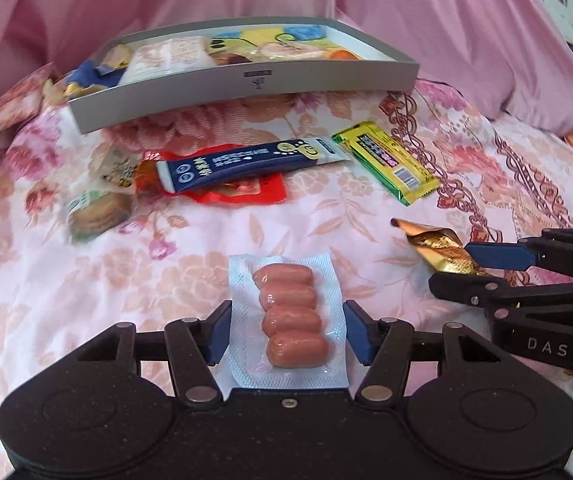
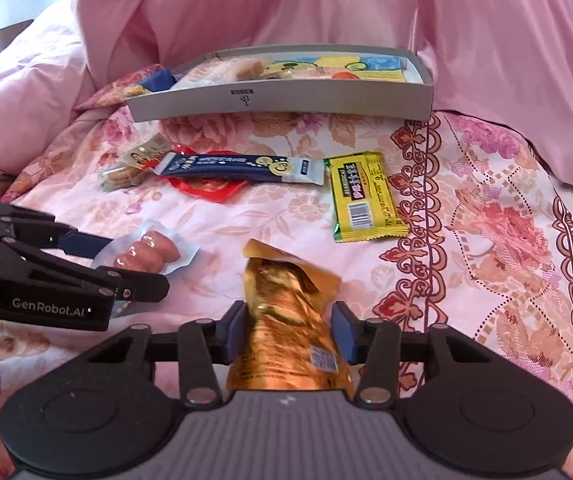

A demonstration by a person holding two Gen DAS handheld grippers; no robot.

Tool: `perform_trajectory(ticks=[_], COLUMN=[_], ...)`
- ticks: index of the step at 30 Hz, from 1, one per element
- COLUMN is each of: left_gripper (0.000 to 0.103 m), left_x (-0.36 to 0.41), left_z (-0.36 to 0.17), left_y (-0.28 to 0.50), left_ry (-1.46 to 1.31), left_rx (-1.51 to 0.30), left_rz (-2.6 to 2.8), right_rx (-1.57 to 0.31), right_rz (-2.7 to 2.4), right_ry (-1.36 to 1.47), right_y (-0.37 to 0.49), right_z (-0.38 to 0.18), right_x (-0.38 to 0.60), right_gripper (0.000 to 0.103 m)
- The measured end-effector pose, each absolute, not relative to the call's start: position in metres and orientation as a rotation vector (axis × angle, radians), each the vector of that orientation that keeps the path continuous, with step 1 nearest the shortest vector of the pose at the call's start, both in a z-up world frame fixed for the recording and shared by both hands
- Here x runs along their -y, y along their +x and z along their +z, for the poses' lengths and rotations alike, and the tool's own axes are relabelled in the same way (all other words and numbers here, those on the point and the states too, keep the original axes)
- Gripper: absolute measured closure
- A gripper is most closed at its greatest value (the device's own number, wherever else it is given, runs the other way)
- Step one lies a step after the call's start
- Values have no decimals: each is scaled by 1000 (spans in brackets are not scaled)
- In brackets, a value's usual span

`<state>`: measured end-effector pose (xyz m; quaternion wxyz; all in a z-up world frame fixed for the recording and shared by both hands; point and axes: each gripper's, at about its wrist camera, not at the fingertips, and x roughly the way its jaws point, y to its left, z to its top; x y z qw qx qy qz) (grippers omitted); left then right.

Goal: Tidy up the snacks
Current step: 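Lift the sausage pack and gold foil packet and carry both toward the grey tray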

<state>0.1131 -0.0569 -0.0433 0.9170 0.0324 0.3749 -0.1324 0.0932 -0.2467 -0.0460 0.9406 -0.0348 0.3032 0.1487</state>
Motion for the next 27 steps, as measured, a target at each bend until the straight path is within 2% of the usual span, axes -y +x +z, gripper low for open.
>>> perform_trajectory(ticks=[2,5,11,14,16,20,27], left_gripper=[43,43,43,43,43,43,44], left_x=[54,54,51,51,52,52,48], left_z=[-43,-44,-43,-43,-43,-43,-42], left_y=[110,108,108,108,107,107,104], left_ry=[49,51,42,37,33,25,-7], left_rx=[-770,-775,-774,-776,-775,-774,-766], left_rz=[-270,-269,-269,-268,-266,-264,-255], right_rx=[-603,-609,-675,-722,-730,-696,-647], right_rz=[308,313,320,347,343,310,307], right_ry=[-81,-135,14,81,72,16,-64], right_y=[91,91,103,112,114,105,95], right_z=[-43,-45,-48,-51,-53,-57,-53], right_x=[245,238,256,264,262,252,242], right_gripper=[61,59,39,37,38,48,56])
